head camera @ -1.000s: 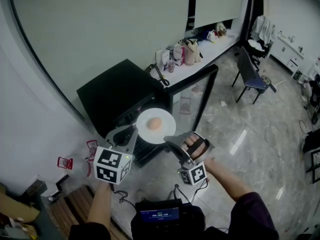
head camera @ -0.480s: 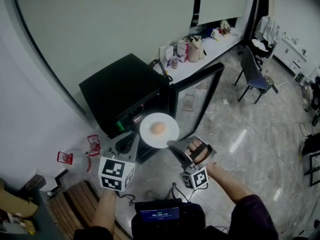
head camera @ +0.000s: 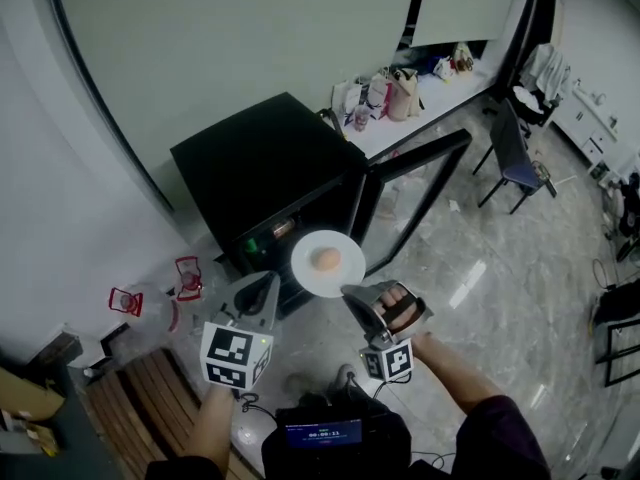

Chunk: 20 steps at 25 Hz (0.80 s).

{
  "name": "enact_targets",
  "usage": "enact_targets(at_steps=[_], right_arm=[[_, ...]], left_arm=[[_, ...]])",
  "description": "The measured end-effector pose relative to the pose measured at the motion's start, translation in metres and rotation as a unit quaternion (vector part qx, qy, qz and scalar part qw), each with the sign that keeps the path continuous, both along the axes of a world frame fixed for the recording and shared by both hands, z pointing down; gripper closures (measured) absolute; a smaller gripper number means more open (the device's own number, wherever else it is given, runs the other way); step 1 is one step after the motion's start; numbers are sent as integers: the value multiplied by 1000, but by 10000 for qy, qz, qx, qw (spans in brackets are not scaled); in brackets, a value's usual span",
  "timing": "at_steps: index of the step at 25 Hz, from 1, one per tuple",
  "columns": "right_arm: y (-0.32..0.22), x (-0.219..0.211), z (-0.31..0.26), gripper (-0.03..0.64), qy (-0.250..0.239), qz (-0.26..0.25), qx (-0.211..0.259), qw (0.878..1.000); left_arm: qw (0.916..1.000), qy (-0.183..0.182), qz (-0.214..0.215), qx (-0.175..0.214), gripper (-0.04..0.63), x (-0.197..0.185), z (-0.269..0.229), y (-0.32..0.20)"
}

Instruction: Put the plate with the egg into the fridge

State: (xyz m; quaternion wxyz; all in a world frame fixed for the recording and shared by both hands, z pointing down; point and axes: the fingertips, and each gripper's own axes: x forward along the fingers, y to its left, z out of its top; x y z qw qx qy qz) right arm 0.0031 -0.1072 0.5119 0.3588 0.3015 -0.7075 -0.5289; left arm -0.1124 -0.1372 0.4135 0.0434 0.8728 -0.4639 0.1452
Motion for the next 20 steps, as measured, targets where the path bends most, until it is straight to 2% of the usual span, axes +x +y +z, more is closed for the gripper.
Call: enact_targets(at_steps=[8, 14, 20], right_arm=[[-35, -12, 50, 604, 133, -275, -306, 9991], [-84, -29, 99, 604, 207, -573, 48, 9981], [-129, -40, 170, 604, 740, -879, 3, 9934]], left_arm=[[9993, 33, -358, -115, 586, 2, 33, -15], [9969, 26, -780, -139, 586, 5, 73, -38], [9921, -66, -1251, -121, 586, 13, 128, -57]])
